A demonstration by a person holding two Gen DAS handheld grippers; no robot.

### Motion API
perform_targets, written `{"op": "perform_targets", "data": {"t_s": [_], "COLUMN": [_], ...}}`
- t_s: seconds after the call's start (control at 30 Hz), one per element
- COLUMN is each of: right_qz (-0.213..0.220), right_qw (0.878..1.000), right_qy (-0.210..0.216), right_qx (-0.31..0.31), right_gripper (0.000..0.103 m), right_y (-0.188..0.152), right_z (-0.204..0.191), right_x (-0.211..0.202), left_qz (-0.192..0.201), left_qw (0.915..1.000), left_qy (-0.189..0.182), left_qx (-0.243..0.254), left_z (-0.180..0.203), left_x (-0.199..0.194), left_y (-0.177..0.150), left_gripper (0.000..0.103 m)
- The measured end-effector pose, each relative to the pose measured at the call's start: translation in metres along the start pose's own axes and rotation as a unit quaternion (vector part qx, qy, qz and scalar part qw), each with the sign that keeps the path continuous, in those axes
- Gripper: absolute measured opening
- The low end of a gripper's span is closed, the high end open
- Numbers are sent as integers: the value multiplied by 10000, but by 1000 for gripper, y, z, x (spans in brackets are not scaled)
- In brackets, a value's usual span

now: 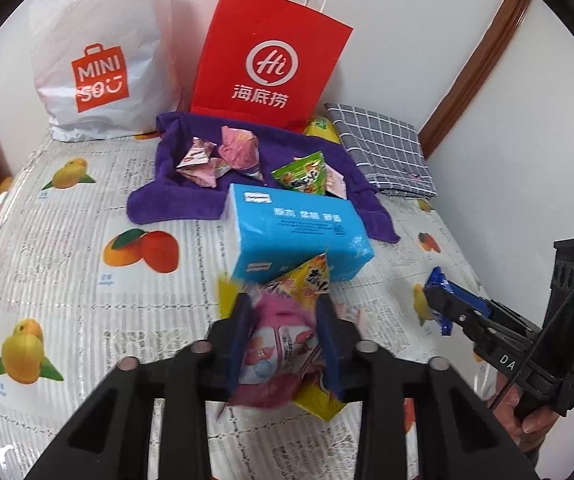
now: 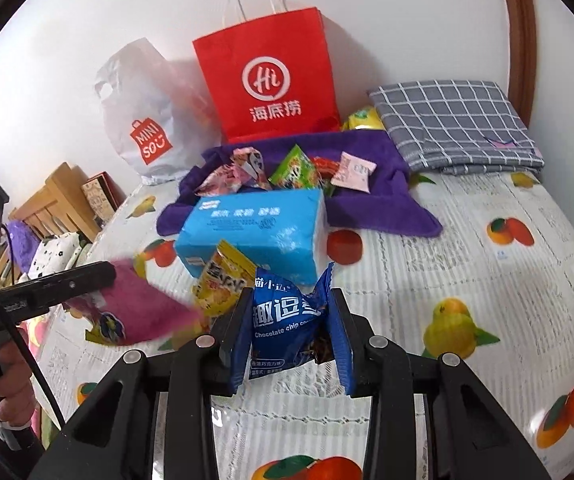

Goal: Organize snacks
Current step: 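Lift both packets and carry them toward the purple towel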

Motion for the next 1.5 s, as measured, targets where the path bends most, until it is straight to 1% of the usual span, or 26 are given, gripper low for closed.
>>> {"op": "perform_targets", "data": {"t_s": [0.03,0.07,0.33,0.37,0.4,0.43,0.47,0.53,0.57,0.67,0.73,0.77,0.83,0.87,0.97,1.07,1.2,1.5], "right_qz": [20,31,-117,-137,-153,-168,-184,-205,-218,-255,-286,-299,-303,-299,-278,-231,-184,93], "right_qw": [10000,10000,9999,9999,9999,9999,9998,9998,9998,9997,9996,9995,9995,9995,9996,9997,9998,9998], "right_qy": [11,16,5,-1,-5,-7,-10,-14,-22,-34,-42,-43,-50,-51,-55,-68,-34,39], "right_qx": [-7,-19,-30,-24,-18,-16,-15,-20,-26,-24,-6,2,2,5,13,4,-38,-193], "right_gripper": [36,36,36,36,36,36,36,36,36,36,36,36,36,36,36,36,36,36], "right_y": [2,3,-2,-3,-4,-5,-6,-9,-10,-12,-14,-14,-15,-15,-14,-12,-7,12], "right_z": [-1,-2,-3,-3,-2,-2,-2,-2,-3,-2,-1,0,0,1,2,3,1,-7], "right_x": [0,0,10,11,12,13,14,15,16,19,21,22,22,22,20,17,14,0], "left_qz": [-17,-40,-271,-321,-370,-409,-419,-510,-609,-841,-953,-992,-950,-905,-818,-654,-499,-214], "left_qw": [10000,9999,9992,9990,9988,9987,9987,9984,9978,9959,9950,9945,9938,9940,9956,9967,9981,9995], "left_qy": [-65,-96,135,93,52,25,0,21,70,289,156,43,-258,-290,-196,-298,-275,-187], "left_qx": [-16,-22,-270,-296,-301,-297,-275,-240,-243,-175,-253,-341,-517,-539,-413,-382,-224,98], "left_z": [0,0,-22,-24,-25,-26,-26,-27,-29,-33,-35,-36,-37,-36,-32,-26,-16,4], "left_x": [1,4,18,20,22,24,26,33,37,50,57,59,60,58,51,36,24,8], "left_y": [1,2,-8,-10,-11,-13,-14,-19,-22,-33,-41,-43,-46,-46,-45,-38,-28,9], "left_gripper": [20,19,19,24,32,50,57,58,62,66,69,65,50,48,46,46,46,46]}}
Point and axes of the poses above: each gripper's, at about its wrist camera, not at the fingertips, and x roughly the way its jaws point, z to its right, y to its top, the point moved 4 cm from there along x, roughly the way its jaws point, and after that the axes turned 10 degrees about -y, right-handed, at the moved point
